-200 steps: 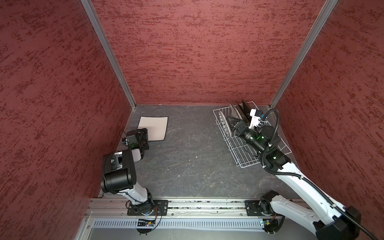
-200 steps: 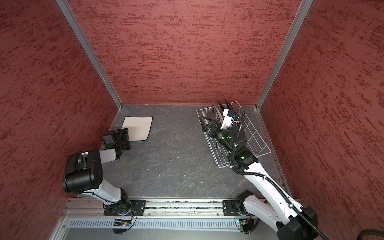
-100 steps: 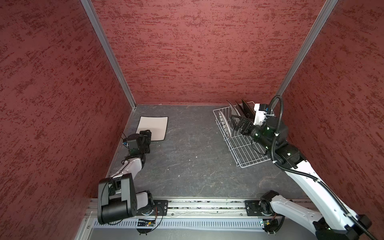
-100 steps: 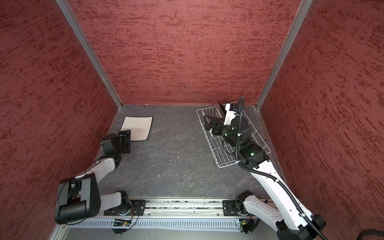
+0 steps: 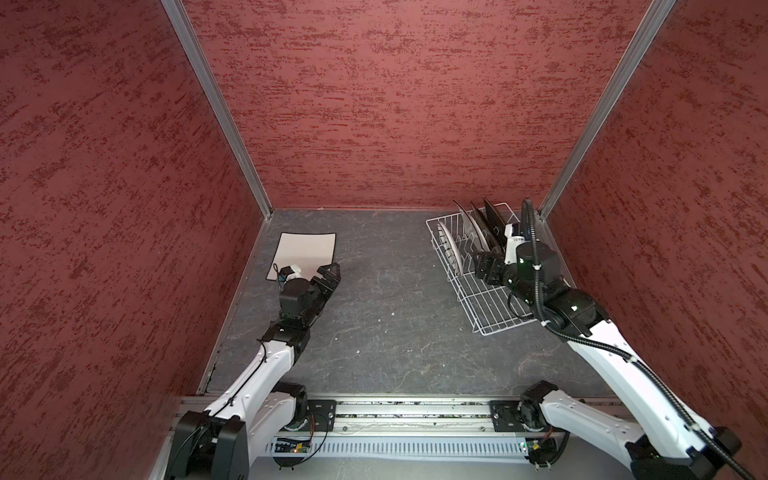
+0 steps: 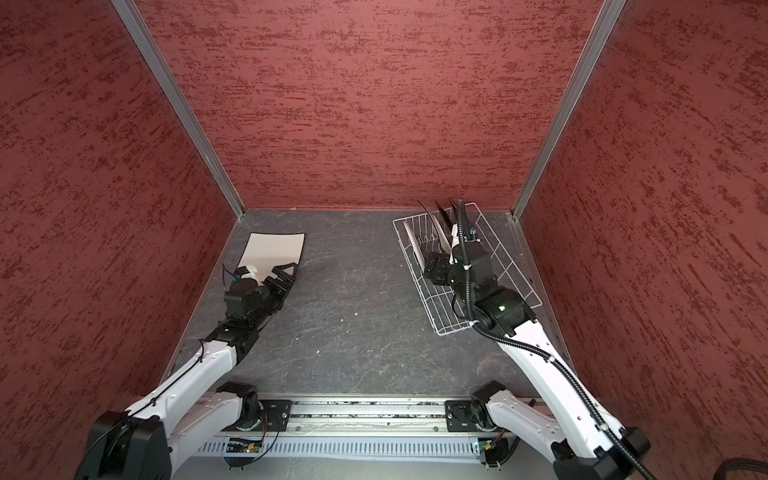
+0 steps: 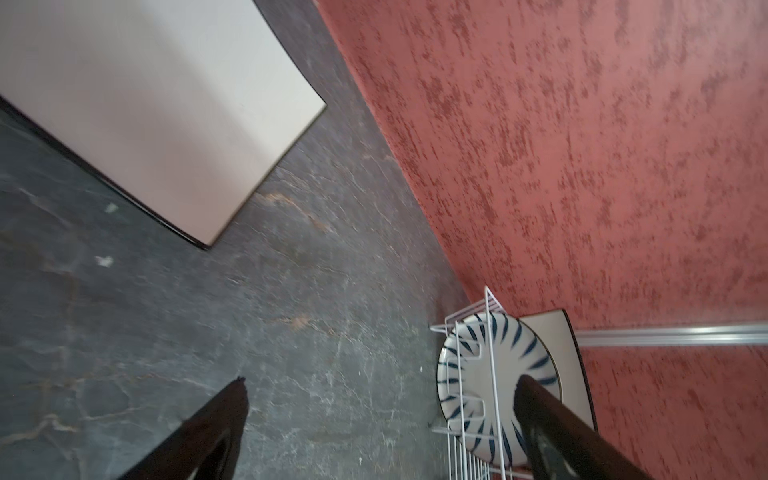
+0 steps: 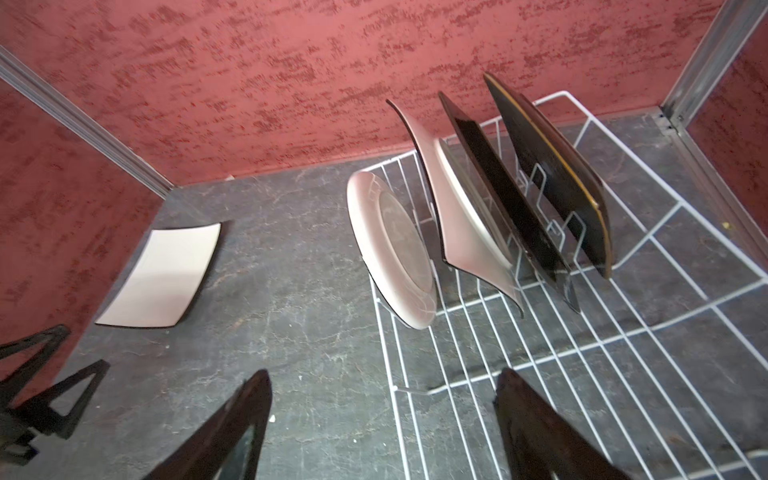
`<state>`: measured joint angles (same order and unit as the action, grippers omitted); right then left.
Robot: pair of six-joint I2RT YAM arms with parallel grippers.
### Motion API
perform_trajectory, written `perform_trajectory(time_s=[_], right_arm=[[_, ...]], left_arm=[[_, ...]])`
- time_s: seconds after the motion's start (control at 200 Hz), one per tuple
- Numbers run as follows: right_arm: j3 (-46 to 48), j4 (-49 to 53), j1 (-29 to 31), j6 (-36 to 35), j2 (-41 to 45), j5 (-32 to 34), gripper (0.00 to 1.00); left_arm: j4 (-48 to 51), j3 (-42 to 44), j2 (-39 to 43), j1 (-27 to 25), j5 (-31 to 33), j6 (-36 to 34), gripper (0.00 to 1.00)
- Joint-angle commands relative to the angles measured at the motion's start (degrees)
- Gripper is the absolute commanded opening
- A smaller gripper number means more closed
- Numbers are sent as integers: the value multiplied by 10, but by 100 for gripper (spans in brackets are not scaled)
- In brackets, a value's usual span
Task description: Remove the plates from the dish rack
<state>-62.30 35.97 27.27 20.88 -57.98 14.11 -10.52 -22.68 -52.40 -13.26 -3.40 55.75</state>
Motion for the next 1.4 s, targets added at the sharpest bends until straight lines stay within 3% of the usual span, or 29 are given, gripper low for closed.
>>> perform_trajectory(time_s=[0.0,0.16,0.291,0.411,0.691,0.857,1.393], right_arm=[[-31,49,1,-32,-28,64,84],[-45,67,3,-39,-74,132,82],[-55,63,3,-64,-112,142,80],[-80,80,3,-71,-155,139,78],[-131,112,3,-82,-233,203,74],[-147,85,3,-100,-250,193,73],[-165,11,2,-181,-321,268,57]], left_arm=[[33,-20,20,-48,40,-64,100],[43,-25,36,-87,61,-74,100],[46,-30,45,-101,53,-80,100],[33,-34,29,-103,28,-85,100],[16,-77,-26,-105,-16,-103,100],[8,-79,-33,-106,-36,-101,100],[38,-86,-11,-108,-33,-98,100]])
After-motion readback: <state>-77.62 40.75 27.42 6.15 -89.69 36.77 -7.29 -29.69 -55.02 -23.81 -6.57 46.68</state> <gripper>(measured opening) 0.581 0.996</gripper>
